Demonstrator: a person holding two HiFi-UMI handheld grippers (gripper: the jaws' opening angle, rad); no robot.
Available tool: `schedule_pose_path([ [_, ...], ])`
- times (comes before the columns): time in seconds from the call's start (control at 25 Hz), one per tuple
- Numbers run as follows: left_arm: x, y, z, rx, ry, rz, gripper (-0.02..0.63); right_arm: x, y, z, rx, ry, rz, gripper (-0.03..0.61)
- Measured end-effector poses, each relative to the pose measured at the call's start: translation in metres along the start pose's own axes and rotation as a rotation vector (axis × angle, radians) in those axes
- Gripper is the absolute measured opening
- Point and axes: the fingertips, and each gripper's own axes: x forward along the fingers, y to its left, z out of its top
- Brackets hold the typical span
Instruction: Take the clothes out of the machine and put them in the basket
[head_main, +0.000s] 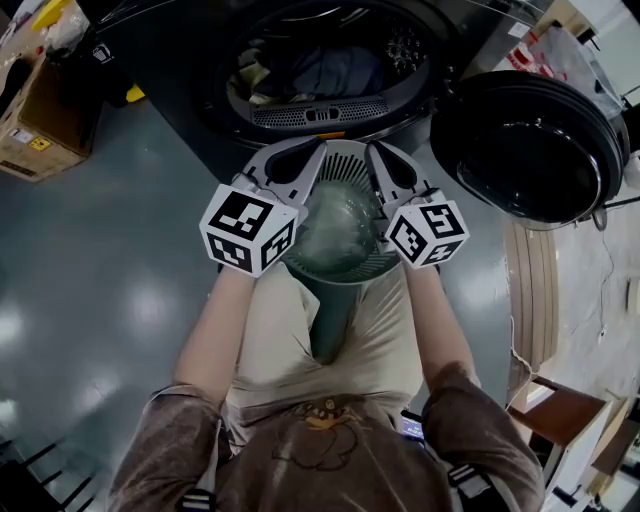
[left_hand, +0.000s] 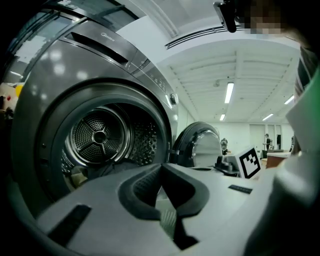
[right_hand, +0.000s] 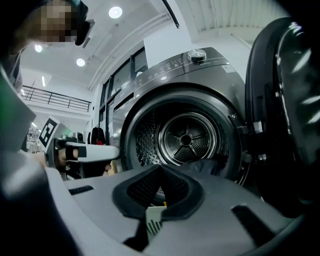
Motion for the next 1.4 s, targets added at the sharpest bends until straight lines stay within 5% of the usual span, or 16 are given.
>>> schedule_pose_path([
  [0.12, 0.001, -0.003, -0.004, -0.005, 0.008, -0.003, 0.008, 0.001, 0.001, -0.006, -0.011, 0.022, 0.001, 0.009],
  [0.4, 0.008, -0.016, -0.003, 0.015, 0.005, -0.028, 0.008, 0.002, -0.004, -0.011, -0.004, 0.057, 0.015, 0.207],
  [0.8, 0.005, -0.001, -0.007, 0.033, 0.015, 0.0, 0.008, 0.042, -0.024, -0.012, -0.153, 0.148, 0.046, 0.433],
  [1.4, 0.004, 0.013, -0.012, 0.026, 0.018, 0.005, 0.008, 0.167, -0.073, -0.03, -0.362, 0.339, 0.072, 0.526],
])
